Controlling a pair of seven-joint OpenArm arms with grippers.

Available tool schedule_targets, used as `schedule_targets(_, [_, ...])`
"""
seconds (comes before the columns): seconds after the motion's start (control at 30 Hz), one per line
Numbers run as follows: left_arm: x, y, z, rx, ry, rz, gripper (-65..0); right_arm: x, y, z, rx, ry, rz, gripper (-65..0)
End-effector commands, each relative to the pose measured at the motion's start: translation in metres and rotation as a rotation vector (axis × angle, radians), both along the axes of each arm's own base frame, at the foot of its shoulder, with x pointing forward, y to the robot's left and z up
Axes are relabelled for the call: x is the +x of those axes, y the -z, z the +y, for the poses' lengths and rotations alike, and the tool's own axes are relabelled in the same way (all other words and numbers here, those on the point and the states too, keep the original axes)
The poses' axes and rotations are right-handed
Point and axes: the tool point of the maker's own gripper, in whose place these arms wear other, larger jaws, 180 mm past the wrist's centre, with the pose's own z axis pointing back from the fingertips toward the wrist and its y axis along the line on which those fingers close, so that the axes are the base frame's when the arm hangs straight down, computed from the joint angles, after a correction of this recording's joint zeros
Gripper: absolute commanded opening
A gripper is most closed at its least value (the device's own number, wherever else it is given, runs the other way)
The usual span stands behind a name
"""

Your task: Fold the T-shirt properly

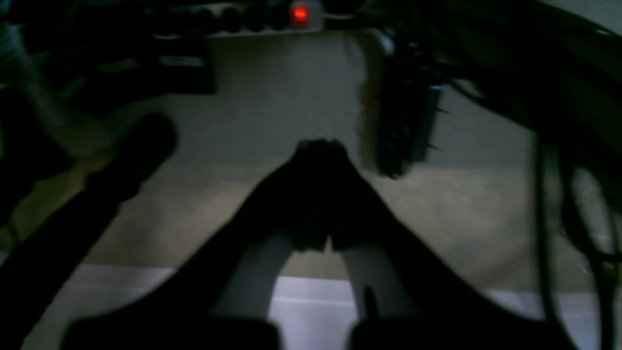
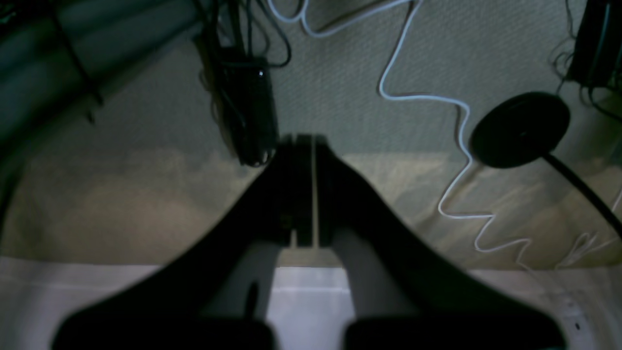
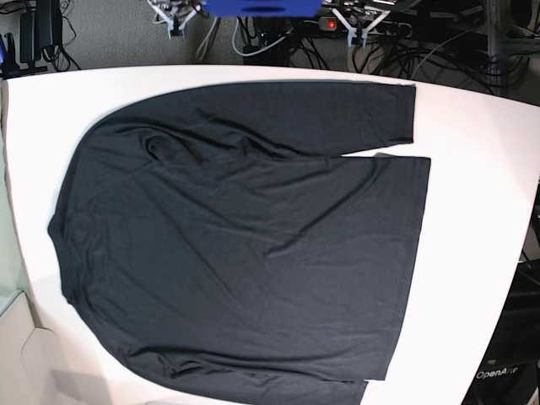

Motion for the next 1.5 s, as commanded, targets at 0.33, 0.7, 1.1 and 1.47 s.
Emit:
schedule_targets(0.33, [0.008,-0.003,0.023,0.031,0.01,-0.061,-65.0,-0.003,-0.002,-0.012,-0.03,0.004,-0.058,-65.0])
schedule_targets(0.7, [-0.005,-0.004,0.02,0.023,0.064,-0.085,-65.0,-0.005,-0.002,-0.018,-0.039,0.004,-0.047,-65.0])
schedule_targets(1.1, [0.002,-0.018,0.032,0.03,0.071,-0.29,-65.0,0.001,-0.017,-0.036,-0.091,0.053,-0.297,-65.0])
schedule_targets(1.47, [-0.012,-0.04,0.04,0.029,0.091,-0.459,-65.0,-0.018,-0.055,-0.048,-0.133,0.017,-0.565,-65.0])
